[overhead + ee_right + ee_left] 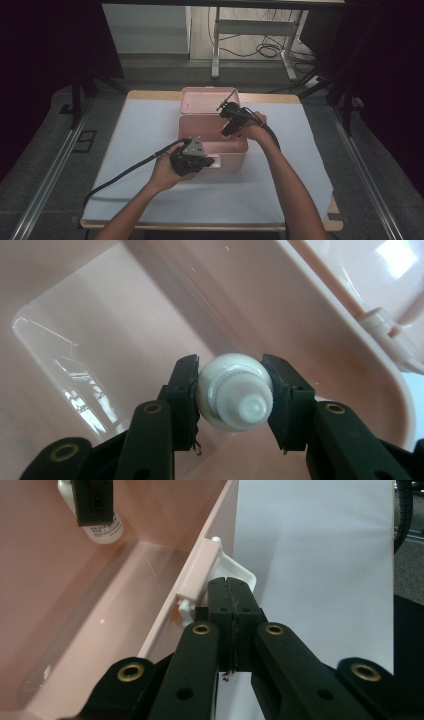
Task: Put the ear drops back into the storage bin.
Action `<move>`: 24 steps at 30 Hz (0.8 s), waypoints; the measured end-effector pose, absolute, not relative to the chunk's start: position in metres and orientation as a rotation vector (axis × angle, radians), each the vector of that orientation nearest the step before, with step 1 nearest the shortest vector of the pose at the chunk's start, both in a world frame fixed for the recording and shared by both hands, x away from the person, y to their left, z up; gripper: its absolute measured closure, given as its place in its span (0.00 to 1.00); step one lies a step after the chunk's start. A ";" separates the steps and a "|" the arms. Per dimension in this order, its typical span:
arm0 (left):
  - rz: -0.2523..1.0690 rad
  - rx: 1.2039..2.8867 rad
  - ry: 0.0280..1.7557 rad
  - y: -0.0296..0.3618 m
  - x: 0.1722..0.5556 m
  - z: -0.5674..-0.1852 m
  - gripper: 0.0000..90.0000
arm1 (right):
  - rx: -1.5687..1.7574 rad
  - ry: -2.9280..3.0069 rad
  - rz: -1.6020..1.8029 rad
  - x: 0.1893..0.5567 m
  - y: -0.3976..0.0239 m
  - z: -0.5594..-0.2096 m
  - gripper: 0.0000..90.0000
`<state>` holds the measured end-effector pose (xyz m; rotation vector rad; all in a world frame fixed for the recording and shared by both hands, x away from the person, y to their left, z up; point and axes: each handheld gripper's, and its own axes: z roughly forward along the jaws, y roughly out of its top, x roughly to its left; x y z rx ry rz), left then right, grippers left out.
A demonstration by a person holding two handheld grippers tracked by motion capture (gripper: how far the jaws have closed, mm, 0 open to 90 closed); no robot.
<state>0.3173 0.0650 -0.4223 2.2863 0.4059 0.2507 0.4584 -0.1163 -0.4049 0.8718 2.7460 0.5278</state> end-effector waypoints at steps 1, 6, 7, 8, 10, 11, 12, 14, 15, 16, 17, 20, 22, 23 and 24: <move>0.252 2.290 0.402 0.065 0.318 -0.422 1.00 | 0.867 2.750 0.524 0.459 -0.116 -0.406 0.67; 0.251 2.288 0.402 0.065 0.318 -0.422 1.00 | 0.862 2.757 0.507 0.460 -0.114 -0.409 0.66; 0.251 2.288 0.402 0.065 0.318 -0.422 1.00 | 0.865 2.756 0.507 0.460 -0.114 -0.410 0.66; 0.251 2.288 0.402 0.065 0.318 -0.422 1.00 | 0.862 2.758 0.508 0.461 -0.114 -0.411 0.66; 0.251 2.288 0.403 0.065 0.317 -0.422 1.00 | 0.861 2.758 0.506 0.461 -0.114 -0.412 0.66; 0.251 2.288 0.403 0.065 0.317 -0.422 1.00 | 0.859 2.758 0.504 0.461 -0.114 -0.412 0.66; 0.251 2.288 0.403 0.065 0.318 -0.422 1.00 | 0.858 2.757 0.502 0.462 -0.114 -0.412 0.66; 0.251 2.288 0.403 0.065 0.318 -0.422 1.00 | 0.848 2.757 0.482 0.462 -0.114 -0.413 0.66; 0.251 2.288 0.403 0.065 0.318 -0.422 1.00 | 0.846 2.760 0.482 0.463 -0.114 -0.413 0.66; 0.251 2.288 0.403 0.065 0.318 -0.422 1.00 | 0.846 2.760 0.482 0.463 -0.114 -0.413 0.66; 0.247 2.278 0.412 0.065 0.317 -0.423 1.00 | 0.847 2.762 0.483 0.463 -0.113 -0.413 0.66; 0.247 2.278 0.411 0.065 0.317 -0.423 1.00 | 0.840 2.765 0.480 0.463 -0.113 -0.413 0.66; 0.248 2.278 0.411 0.065 0.317 -0.423 1.00 | 0.831 2.770 0.481 0.462 -0.112 -0.413 0.66; 0.247 2.278 0.411 0.065 0.317 -0.423 1.00 | 0.813 2.780 0.488 0.462 -0.112 -0.413 0.66; 0.247 2.278 0.411 0.065 0.317 -0.423 1.00 | 0.813 2.780 0.488 0.462 -0.112 -0.413 0.66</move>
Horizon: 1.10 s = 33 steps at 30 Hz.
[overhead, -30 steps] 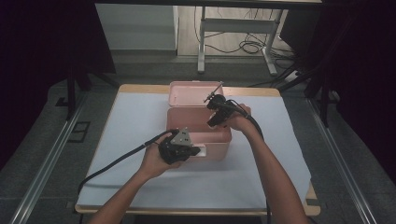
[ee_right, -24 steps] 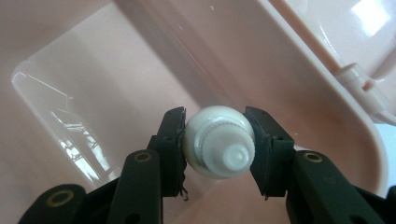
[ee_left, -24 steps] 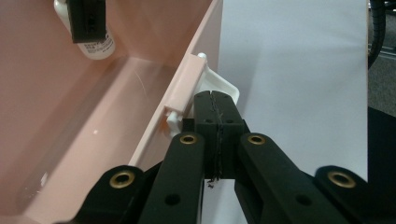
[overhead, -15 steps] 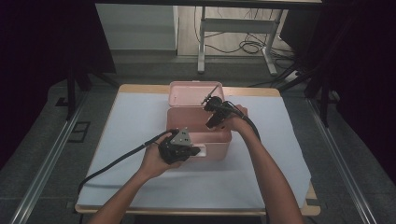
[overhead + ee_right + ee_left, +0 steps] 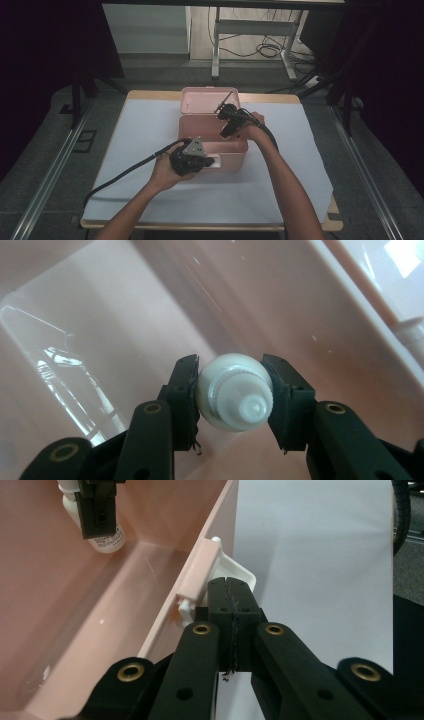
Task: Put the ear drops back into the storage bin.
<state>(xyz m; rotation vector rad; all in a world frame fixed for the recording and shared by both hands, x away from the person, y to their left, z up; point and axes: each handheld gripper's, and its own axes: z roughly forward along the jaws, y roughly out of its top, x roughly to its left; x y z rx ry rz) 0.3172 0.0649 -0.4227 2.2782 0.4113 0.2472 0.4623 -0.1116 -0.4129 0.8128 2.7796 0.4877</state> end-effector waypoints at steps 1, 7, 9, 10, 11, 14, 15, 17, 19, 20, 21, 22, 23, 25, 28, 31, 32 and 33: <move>0.251 2.289 0.402 0.065 0.318 -0.422 1.00 | 0.821 2.782 0.490 0.461 -0.110 -0.413 0.66; 0.251 2.287 0.403 0.065 0.317 -0.422 1.00 | 0.802 2.797 0.488 0.461 -0.105 -0.415 0.66; 0.251 2.287 0.403 0.065 0.317 -0.422 1.00 | 0.803 2.799 0.486 0.461 -0.103 -0.415 0.66; 0.251 2.287 0.403 0.065 0.317 -0.422 1.00 | 0.803 2.799 0.486 0.461 -0.103 -0.415 0.66; 0.251 2.288 0.403 0.065 0.317 -0.422 1.00 | 0.805 2.799 0.479 0.461 -0.103 -0.416 0.66; 0.252 2.288 0.403 0.065 0.317 -0.422 1.00 | 0.813 2.797 0.477 0.463 -0.104 -0.417 0.66; 0.251 2.287 0.404 0.065 0.317 -0.422 1.00 | 0.824 2.792 0.464 0.463 -0.104 -0.417 0.66; 0.251 2.287 0.403 0.065 0.317 -0.422 1.00 | 0.815 2.792 0.462 0.465 -0.105 -0.419 0.66; 0.251 2.287 0.403 0.065 0.317 -0.422 1.00 | 0.814 2.791 0.457 0.465 -0.105 -0.419 0.66; 0.248 2.278 0.412 0.065 0.317 -0.423 1.00 | 0.813 2.790 0.445 0.466 -0.105 -0.420 0.66; 0.249 2.282 0.408 0.065 0.317 -0.423 1.00 | 0.819 2.788 0.440 0.466 -0.105 -0.421 0.66; 0.249 2.282 0.408 0.065 0.317 -0.423 1.00 | 0.819 2.788 0.440 0.466 -0.105 -0.421 0.66; 0.248 2.278 0.411 0.065 0.317 -0.423 1.00 | 0.818 2.779 0.438 0.466 -0.104 -0.421 0.66; 0.248 2.278 0.411 0.065 0.317 -0.423 1.00 | 0.805 2.774 0.429 0.467 -0.104 -0.422 0.66; 0.249 2.277 0.411 0.065 0.317 -0.423 1.00 | 0.808 2.766 0.410 0.467 -0.104 -0.422 0.66; 0.248 2.276 0.411 0.065 0.317 -0.423 1.00 | 0.802 2.763 0.392 0.467 -0.103 -0.424 0.66; 0.248 2.276 0.411 0.065 0.317 -0.423 1.00 | 0.802 2.763 0.392 0.467 -0.103 -0.424 0.66; 0.247 2.276 0.411 0.065 0.317 -0.423 1.00 | 0.800 2.760 0.380 0.467 -0.103 -0.424 0.66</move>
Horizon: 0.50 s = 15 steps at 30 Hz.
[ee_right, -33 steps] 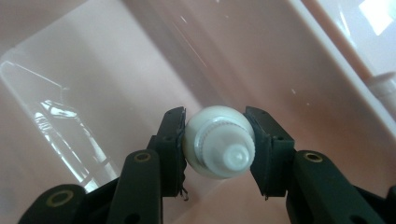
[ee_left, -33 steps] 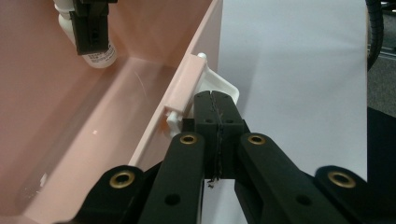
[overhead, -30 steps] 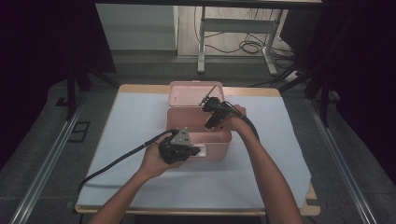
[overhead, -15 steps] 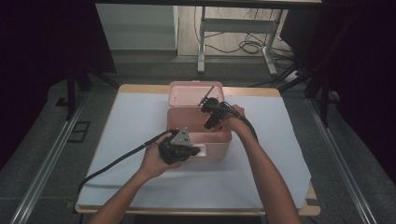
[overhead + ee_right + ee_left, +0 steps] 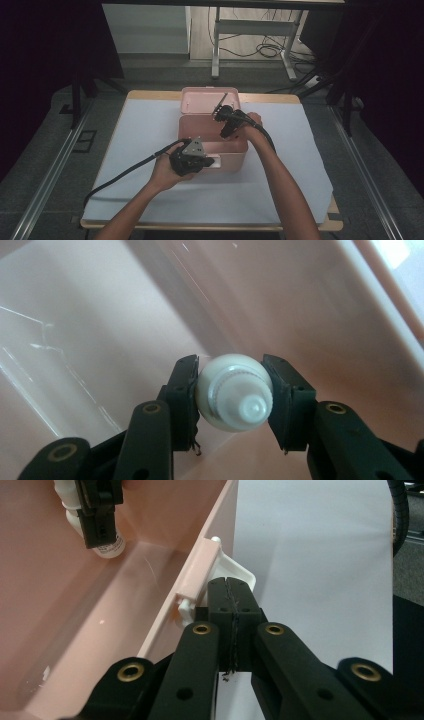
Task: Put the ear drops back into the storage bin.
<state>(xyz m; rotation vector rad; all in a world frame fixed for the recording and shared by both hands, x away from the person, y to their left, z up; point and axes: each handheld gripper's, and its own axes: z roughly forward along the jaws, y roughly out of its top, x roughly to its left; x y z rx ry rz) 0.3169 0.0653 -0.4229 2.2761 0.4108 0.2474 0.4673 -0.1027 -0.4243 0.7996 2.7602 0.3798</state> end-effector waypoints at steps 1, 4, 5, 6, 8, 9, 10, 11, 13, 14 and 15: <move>0.247 2.276 0.411 0.065 0.317 -0.423 1.00 | 0.800 2.760 0.380 0.467 -0.103 -0.424 0.66; 0.248 2.275 0.411 0.065 0.317 -0.423 1.00 | 0.800 2.763 0.379 0.468 -0.103 -0.425 0.66; 0.248 2.275 0.412 0.065 0.317 -0.423 1.00 | 0.800 2.763 0.379 0.468 -0.103 -0.425 0.66; 0.248 2.275 0.412 0.065 0.317 -0.423 1.00 | 0.801 2.764 0.377 0.468 -0.103 -0.425 0.66; 0.248 2.275 0.412 0.065 0.317 -0.423 1.00 | 0.801 2.765 0.376 0.468 -0.103 -0.425 0.66; 0.248 2.275 0.412 0.065 0.317 -0.423 1.00 | 0.796 2.767 0.376 0.468 -0.103 -0.426 0.66; 0.248 2.275 0.412 0.065 0.317 -0.423 1.00 | 0.796 2.767 0.376 0.468 -0.103 -0.426 0.66; 0.248 2.275 0.411 0.065 0.317 -0.423 1.00 | 0.801 2.766 0.377 0.468 -0.103 -0.426 0.65; 0.248 2.275 0.411 0.065 0.317 -0.423 1.00 | 0.803 2.766 0.379 0.468 -0.103 -0.426 0.65; 0.245 2.276 0.412 0.065 0.317 -0.423 1.00 | 0.806 2.764 0.380 0.469 -0.103 -0.426 0.65; 0.245 2.276 0.412 0.065 0.317 -0.423 1.00 | 0.806 2.764 0.380 0.469 -0.103 -0.426 0.65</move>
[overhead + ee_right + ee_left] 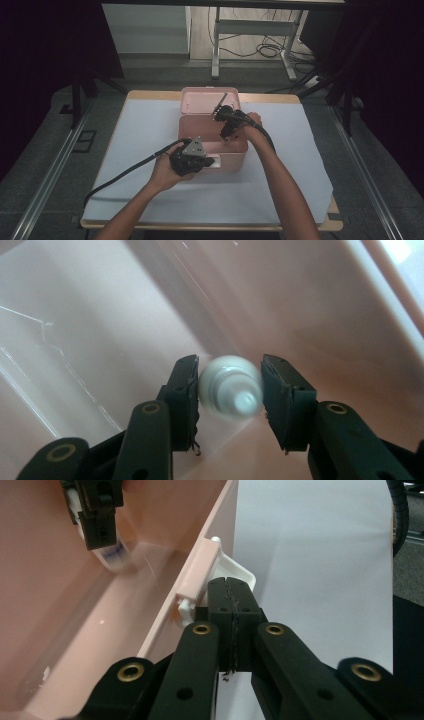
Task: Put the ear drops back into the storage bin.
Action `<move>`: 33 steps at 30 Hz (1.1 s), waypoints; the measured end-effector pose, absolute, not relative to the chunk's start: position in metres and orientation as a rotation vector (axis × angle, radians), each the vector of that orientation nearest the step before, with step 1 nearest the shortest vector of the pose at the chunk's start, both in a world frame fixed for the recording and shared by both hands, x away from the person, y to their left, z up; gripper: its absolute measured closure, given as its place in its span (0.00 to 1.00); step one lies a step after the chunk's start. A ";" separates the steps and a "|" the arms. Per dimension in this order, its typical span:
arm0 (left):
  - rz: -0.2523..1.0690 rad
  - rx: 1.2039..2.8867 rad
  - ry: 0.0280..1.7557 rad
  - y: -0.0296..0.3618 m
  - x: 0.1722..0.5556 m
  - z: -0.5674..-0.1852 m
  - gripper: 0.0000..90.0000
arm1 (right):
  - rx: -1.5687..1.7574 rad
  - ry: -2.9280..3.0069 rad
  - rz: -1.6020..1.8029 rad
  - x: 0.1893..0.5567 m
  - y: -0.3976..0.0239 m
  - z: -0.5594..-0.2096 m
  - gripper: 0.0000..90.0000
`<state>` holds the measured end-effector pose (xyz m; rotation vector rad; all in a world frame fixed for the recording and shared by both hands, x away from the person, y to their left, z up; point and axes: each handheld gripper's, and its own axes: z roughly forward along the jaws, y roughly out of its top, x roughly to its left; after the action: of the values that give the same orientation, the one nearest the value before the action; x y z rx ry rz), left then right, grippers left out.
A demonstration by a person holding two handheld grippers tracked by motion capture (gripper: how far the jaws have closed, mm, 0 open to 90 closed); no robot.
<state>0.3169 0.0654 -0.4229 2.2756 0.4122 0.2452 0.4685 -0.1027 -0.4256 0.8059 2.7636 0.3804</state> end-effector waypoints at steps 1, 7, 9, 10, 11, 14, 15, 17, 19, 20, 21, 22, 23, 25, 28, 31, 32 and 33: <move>0.247 2.275 0.412 0.065 0.317 -0.423 1.00 | 0.807 2.761 0.382 0.469 -0.103 -0.425 0.65; 0.246 2.273 0.413 0.066 0.317 -0.423 1.00 | 0.809 2.764 0.382 0.468 -0.103 -0.425 0.67; 0.246 2.273 0.413 0.066 0.317 -0.423 1.00 | 0.808 2.763 0.384 0.468 -0.103 -0.425 0.67; 0.246 2.273 0.413 0.066 0.317 -0.423 1.00 | 0.809 2.760 0.390 0.468 -0.103 -0.425 0.67; 0.246 2.273 0.413 0.066 0.317 -0.423 1.00 | 0.809 2.760 0.393 0.468 -0.103 -0.425 0.67; 0.246 2.273 0.412 0.066 0.317 -0.423 1.00 | 0.803 2.759 0.398 0.468 -0.104 -0.424 0.67; 0.245 2.273 0.413 0.066 0.317 -0.423 1.00 | 0.803 2.759 0.404 0.467 -0.104 -0.423 0.67; 0.246 2.273 0.413 0.066 0.317 -0.423 1.00 | 0.798 2.757 0.407 0.467 -0.104 -0.422 0.66; 0.247 2.272 0.414 0.065 0.316 -0.423 1.00 | 0.802 2.752 0.414 0.466 -0.104 -0.421 0.66; 0.247 2.272 0.414 0.065 0.316 -0.423 1.00 | 0.802 2.752 0.414 0.466 -0.104 -0.421 0.66; 0.247 2.272 0.414 0.066 0.316 -0.423 1.00 | 0.801 2.749 0.425 0.465 -0.105 -0.419 0.66; 0.246 2.273 0.414 0.066 0.317 -0.423 1.00 | 0.796 2.748 0.437 0.465 -0.105 -0.419 0.66; 0.246 2.273 0.414 0.066 0.317 -0.423 1.00 | 0.796 2.748 0.442 0.465 -0.105 -0.417 0.65; 0.245 2.273 0.414 0.066 0.317 -0.423 1.00 | 0.802 2.743 0.462 0.464 -0.106 -0.415 0.64; 0.245 2.273 0.414 0.066 0.317 -0.423 1.00 | 0.810 2.735 0.502 0.462 -0.109 -0.410 0.63; 0.245 2.273 0.415 0.065 0.317 -0.423 1.00 | 0.834 2.716 0.535 0.460 -0.111 -0.405 0.60; 0.246 2.273 0.415 0.065 0.317 -0.423 1.00 | 0.836 2.707 0.559 0.460 -0.113 -0.403 0.59; 0.247 2.272 0.415 0.065 0.316 -0.423 1.00 | 0.846 2.698 0.582 0.459 -0.114 -0.401 0.58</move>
<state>0.3164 0.0654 -0.4231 2.2723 0.4155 0.2472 0.4590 -0.1137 -0.4010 0.8464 2.6982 0.5819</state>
